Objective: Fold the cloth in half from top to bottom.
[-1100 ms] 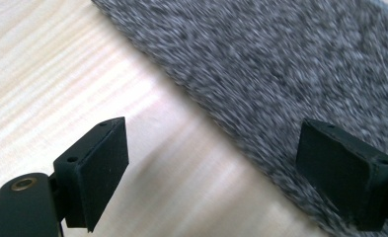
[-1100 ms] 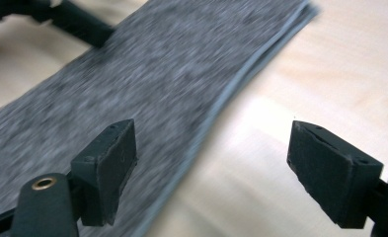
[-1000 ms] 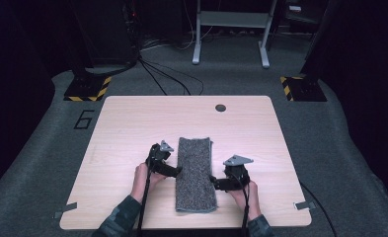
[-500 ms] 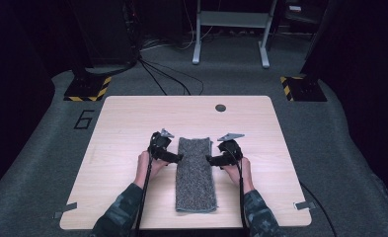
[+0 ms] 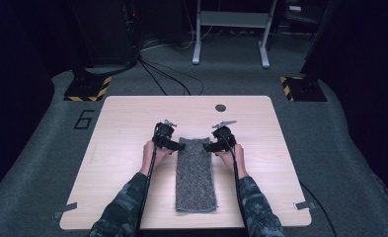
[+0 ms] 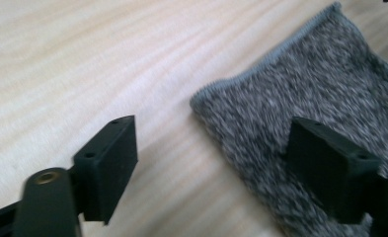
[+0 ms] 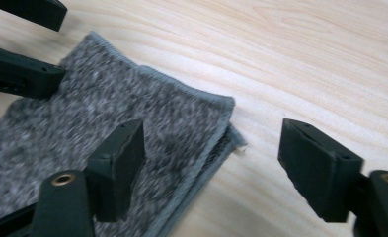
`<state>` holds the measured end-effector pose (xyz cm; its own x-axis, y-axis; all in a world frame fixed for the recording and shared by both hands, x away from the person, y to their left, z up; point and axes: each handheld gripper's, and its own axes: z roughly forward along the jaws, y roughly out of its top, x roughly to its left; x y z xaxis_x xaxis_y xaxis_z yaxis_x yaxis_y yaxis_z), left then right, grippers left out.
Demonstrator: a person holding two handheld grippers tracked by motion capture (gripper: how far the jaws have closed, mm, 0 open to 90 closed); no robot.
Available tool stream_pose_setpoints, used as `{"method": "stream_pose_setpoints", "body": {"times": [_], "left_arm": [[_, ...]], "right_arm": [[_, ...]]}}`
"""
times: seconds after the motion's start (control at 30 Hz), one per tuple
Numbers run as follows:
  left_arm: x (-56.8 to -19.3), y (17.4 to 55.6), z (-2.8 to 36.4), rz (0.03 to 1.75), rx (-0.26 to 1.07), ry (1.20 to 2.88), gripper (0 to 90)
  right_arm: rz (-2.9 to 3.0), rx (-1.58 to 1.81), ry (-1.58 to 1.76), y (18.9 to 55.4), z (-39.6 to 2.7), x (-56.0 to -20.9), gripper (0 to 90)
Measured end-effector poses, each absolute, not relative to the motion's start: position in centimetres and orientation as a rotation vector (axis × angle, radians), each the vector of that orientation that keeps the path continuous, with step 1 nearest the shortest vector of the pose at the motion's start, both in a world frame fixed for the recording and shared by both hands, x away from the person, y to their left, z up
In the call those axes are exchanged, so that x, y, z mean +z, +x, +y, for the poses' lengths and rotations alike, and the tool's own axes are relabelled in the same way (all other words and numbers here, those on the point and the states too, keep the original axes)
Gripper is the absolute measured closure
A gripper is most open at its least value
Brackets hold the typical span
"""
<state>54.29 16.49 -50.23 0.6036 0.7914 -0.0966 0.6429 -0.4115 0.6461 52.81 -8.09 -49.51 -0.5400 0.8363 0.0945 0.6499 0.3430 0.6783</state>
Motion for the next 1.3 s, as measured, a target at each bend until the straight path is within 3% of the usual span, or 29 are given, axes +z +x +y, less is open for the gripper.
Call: {"method": "stream_pose_setpoints", "body": {"times": [0.13, 0.5, 0.57, 1.0, 1.3], "left_arm": [[-50.6, 54.7, 16.1, 1.124, 0.303, 2.197, 24.8], [-50.8, 54.9, 15.6, 1.102, 0.313, 2.212, 37.8], [-50.8, 54.8, 15.6, 1.093, 0.319, 2.208, 45.3], [-50.9, 54.3, 15.0, 1.044, 0.352, 2.220, 68.6], [-51.0, 53.9, 14.8, 1.030, 0.338, 2.210, 84.3]], "right_arm": [[2.364, 0.977, 1.348, 54.0, -8.2, -49.9, 36.0], [2.401, 0.923, 1.305, 54.4, -7.6, -50.8, 48.6], [2.405, 0.913, 1.280, 54.3, -7.3, -50.8, 54.3], [2.427, 0.972, 1.267, 54.4, -7.9, -51.0, 79.5], [2.403, 0.960, 1.253, 53.9, -7.4, -51.0, 84.1]]}}
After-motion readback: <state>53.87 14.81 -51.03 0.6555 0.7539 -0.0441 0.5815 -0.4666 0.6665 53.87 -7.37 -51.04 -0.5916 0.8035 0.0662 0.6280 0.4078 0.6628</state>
